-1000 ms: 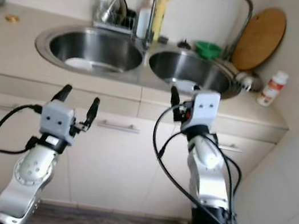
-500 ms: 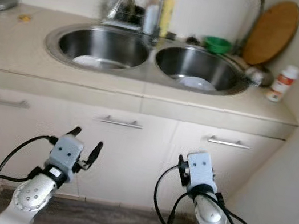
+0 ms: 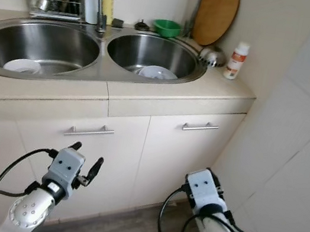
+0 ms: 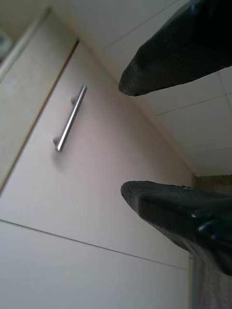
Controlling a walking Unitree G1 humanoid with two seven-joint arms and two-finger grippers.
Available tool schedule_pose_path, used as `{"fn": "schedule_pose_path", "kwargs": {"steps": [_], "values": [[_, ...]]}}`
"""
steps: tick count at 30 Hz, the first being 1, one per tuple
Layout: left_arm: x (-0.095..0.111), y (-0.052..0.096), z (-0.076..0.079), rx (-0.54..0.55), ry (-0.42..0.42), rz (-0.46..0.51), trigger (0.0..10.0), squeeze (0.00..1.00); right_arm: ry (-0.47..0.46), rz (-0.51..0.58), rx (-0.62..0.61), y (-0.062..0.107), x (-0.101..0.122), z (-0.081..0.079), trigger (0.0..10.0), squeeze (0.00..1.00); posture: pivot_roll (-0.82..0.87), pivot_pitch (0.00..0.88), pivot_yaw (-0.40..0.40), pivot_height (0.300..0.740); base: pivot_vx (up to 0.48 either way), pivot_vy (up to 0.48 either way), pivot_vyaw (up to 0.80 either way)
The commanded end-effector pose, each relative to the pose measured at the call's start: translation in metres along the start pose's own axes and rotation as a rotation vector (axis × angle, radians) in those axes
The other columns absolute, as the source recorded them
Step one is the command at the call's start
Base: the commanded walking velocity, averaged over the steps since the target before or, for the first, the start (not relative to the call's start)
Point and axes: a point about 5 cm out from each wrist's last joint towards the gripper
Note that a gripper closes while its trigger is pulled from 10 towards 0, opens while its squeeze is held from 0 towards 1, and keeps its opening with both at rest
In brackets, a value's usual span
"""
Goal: Kitchen organization
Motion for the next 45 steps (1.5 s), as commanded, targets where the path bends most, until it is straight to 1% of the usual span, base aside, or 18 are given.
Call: {"fn": "schedule_pose_path", "kwargs": {"steps": [1, 13, 17, 23, 28, 31, 37, 39, 41, 42, 43, 45], "values": [[0.006, -0.002, 0.007, -0.028, 0.005, 0.019, 10.0, 0.00, 0.001, -0.040, -0.030, 0.001, -0.006, 0.007, 10.0, 0.00, 0.05, 0.000, -0.048, 0.740, 0.000, 0.424, -0.80], [0.009, -0.003, 0.007, -0.044, -0.005, 0.031, 10.0, 0.00, -0.021, -0.049, -0.038, -0.001, -0.006, 0.007, 10.0, 0.00, 0.05, 0.000, -0.048, 0.740, 0.000, 0.415, -0.80], [0.011, -0.004, 0.007, -0.047, -0.015, 0.055, 10.0, 0.00, -0.026, -0.050, -0.041, -0.002, -0.006, 0.007, 10.0, 0.00, 0.06, 0.000, -0.048, 0.740, 0.000, 0.000, -0.80], [0.011, -0.007, 0.008, -0.072, -0.042, 0.045, 10.0, 0.00, -0.030, -0.049, -0.048, -0.003, -0.005, 0.006, 10.0, 0.00, 0.05, 0.000, -0.043, 0.740, 0.000, 0.000, -0.80], [0.010, -0.007, 0.009, -0.079, -0.040, 0.044, 10.0, 0.00, -0.037, -0.048, -0.055, -0.004, -0.004, 0.007, 10.0, 0.00, 0.04, 0.000, -0.035, 0.740, 0.000, -0.256, -0.80], [0.009, -0.007, 0.010, -0.083, -0.038, 0.043, 10.0, 0.00, -0.026, -0.055, -0.054, -0.004, -0.004, 0.007, 10.0, 0.00, 0.04, 0.000, -0.030, 0.740, 0.000, -0.280, 0.00], [0.010, -0.009, 0.010, -0.095, -0.035, 0.048, 10.0, 0.00, -0.037, -0.055, -0.070, -0.003, -0.004, 0.007, 10.0, 0.00, 0.03, 0.000, -0.021, 0.740, 0.000, -0.332, 0.00], [0.011, -0.011, 0.011, -0.103, -0.035, 0.051, 10.0, 0.00, -0.050, -0.056, -0.085, -0.002, -0.004, 0.009, 10.0, 0.00, 0.01, 0.000, -0.008, 0.740, 0.000, -0.414, 0.00], [0.011, -0.012, 0.012, -0.113, -0.032, 0.054, 10.0, 0.00, -0.087, -0.057, -0.118, -0.001, -0.005, 0.012, 10.0, 0.00, 0.01, 0.000, -0.002, 0.740, 0.000, -0.480, 0.00], [0.011, -0.012, 0.012, -0.113, -0.032, 0.054, 10.0, 0.00, -0.087, -0.057, -0.118, -0.001, -0.005, 0.012, 10.0, 0.00, 0.01, 0.000, -0.002, 0.740, 0.000, -0.480, 0.00], [0.012, -0.012, 0.012, -0.119, -0.033, 0.057, 10.0, 0.00, -0.109, -0.057, -0.150, 0.000, -0.005, 0.016, 10.0, 0.00, 0.00, 0.000, 0.002, 0.740, 0.000, -0.480, -0.80], [0.012, -0.013, 0.013, -0.121, -0.032, 0.058, 10.0, 0.00, -0.116, -0.057, -0.162, 0.001, -0.005, 0.018, 10.0, 0.00, 0.00, 0.000, 0.004, 0.740, 0.000, -0.480, -0.80]]}}
Point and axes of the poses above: a point about 5 cm out from each wrist's last joint towards the gripper, its own y axis pointing back from the gripper into the wrist, its own x axis along the axis of the wrist's last joint, z = x × y, and after that the axes turned 1 degree about -y, right-handed
